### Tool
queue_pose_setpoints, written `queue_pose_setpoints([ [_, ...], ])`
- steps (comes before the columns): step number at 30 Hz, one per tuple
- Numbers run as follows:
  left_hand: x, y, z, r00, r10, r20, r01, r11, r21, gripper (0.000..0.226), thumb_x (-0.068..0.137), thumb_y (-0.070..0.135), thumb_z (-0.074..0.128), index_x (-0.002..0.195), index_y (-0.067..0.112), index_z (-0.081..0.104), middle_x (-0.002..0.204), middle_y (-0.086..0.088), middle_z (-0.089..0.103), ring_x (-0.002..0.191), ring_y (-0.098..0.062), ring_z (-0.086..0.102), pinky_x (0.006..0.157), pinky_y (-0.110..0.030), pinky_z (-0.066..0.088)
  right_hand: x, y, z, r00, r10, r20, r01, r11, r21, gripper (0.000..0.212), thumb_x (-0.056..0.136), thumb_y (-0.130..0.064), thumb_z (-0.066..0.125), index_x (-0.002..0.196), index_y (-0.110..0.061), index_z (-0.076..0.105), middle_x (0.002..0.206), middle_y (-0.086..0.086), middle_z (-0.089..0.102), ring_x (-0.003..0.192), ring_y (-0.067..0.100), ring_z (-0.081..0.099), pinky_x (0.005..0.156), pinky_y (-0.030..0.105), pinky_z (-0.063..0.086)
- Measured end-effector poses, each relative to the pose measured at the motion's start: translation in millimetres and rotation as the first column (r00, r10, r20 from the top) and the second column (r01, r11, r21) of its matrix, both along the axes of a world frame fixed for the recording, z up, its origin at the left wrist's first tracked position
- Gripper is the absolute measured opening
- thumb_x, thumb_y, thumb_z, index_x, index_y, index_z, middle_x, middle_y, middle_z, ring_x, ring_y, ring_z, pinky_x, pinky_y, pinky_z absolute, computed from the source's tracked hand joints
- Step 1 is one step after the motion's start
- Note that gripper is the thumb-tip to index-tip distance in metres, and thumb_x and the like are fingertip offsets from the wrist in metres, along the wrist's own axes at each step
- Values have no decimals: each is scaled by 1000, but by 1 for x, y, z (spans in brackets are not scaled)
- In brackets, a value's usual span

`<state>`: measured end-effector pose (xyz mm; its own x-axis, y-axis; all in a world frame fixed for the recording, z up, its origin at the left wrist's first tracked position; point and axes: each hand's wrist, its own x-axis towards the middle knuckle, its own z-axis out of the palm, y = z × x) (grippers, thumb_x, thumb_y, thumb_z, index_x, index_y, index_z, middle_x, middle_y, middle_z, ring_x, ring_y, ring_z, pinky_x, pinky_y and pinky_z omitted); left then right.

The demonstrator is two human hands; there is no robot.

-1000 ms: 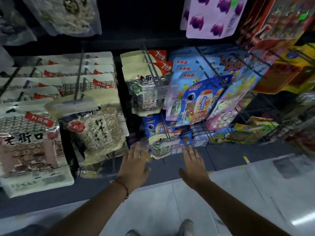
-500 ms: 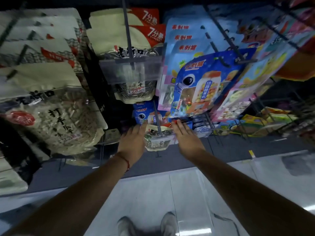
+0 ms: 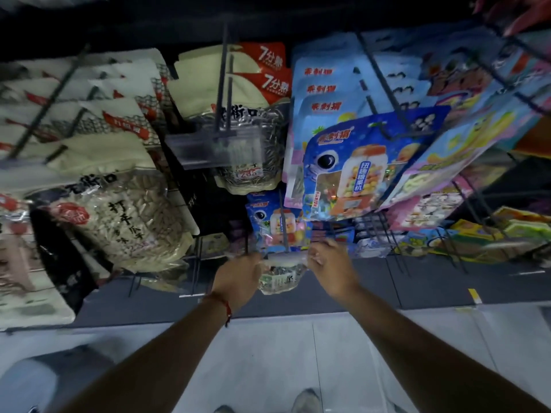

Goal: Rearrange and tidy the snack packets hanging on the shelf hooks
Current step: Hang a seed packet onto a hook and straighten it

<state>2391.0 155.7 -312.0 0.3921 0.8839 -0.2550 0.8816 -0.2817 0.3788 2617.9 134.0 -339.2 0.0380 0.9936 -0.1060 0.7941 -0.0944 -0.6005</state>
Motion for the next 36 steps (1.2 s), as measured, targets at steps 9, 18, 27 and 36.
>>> queue_pose_setpoints([
  [9,-32,-54,58,995,-58,76,70,983,-171,16,104,36,40,100,27,53,81,-4,59,75,-22,57,61,-35,34,-26,-71,45,913,-117,-391,76,990,-118,32,88,-20,70,69,-31,46,58,-9,50,58,1,48,60,28,35],
  [18,-77,-59,142,938,-63,340,120,982,-149,15,100,38,50,89,48,54,77,6,64,67,-1,57,57,-19,36,-64,-102,140,855,-156,-494,147,987,-57,11,92,-27,66,87,-20,58,70,-9,55,58,-4,49,54,15,33],
  [27,-143,-63,199,866,-61,497,133,985,-112,24,100,39,52,109,22,65,99,1,70,84,-9,65,73,-31,52,-150,-108,202,668,-334,-666,418,908,-36,6,91,-25,66,95,-22,63,94,3,69,88,18,66,77,36,51],
  [36,-211,-73,212,788,18,616,111,979,-170,16,98,41,53,109,35,64,92,15,70,76,3,65,66,-15,47,-228,-111,215,613,-392,-686,492,869,-57,16,91,-28,68,102,-17,65,95,3,72,88,18,68,72,33,53],
])
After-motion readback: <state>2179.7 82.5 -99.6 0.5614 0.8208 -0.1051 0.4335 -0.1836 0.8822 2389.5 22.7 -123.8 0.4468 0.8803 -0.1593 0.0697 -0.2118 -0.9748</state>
